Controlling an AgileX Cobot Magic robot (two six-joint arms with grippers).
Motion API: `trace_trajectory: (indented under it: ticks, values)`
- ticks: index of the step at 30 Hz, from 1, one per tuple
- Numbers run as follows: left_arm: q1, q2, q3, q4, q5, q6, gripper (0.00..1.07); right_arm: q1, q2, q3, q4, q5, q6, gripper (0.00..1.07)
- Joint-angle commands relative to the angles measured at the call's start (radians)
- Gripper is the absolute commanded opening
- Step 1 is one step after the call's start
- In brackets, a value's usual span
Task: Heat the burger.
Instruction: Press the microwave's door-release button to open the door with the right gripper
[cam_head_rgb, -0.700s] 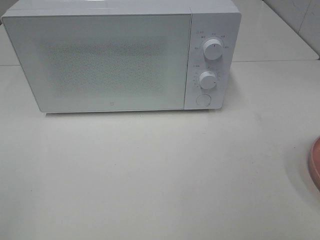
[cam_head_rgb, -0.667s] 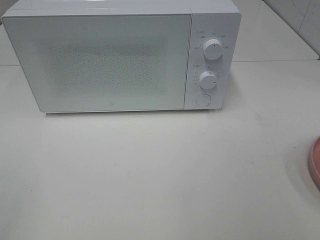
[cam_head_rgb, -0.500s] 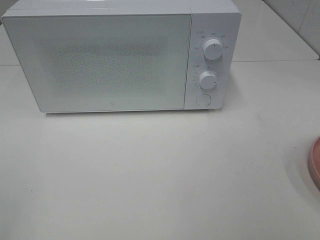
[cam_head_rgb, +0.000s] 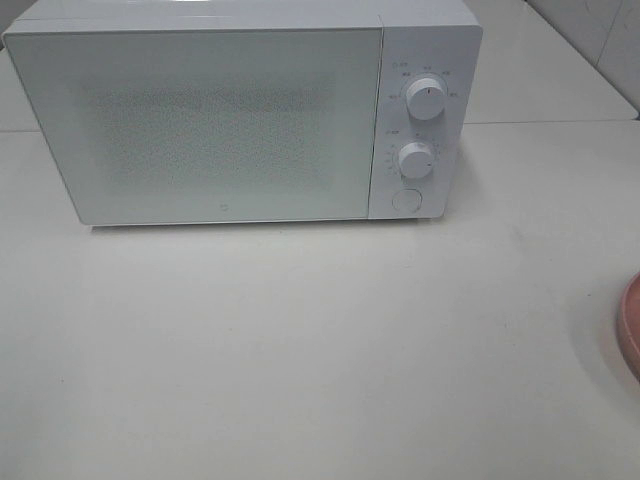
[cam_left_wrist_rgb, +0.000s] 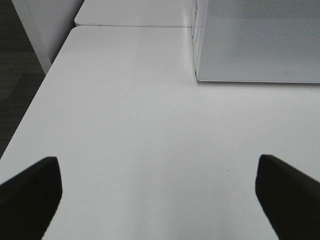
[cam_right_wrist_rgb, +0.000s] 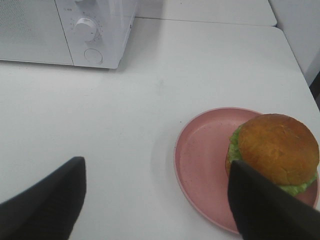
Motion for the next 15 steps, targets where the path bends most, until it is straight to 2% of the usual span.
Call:
trace_trajectory:
  ticks: [1, 15]
  values:
    - [0.002, -0.023, 0.002, -0.01, -0.016, -0.004, 0.98, -0.006, 0.053, -0.012, -0.001, -0.039, 0.0, 0.75]
    - [0.002, -0.023, 0.002, -0.01, -0.016, -0.004, 0.98, -0.006, 0.436, -0.009, 0.0, -0.436, 0.005, 0.73]
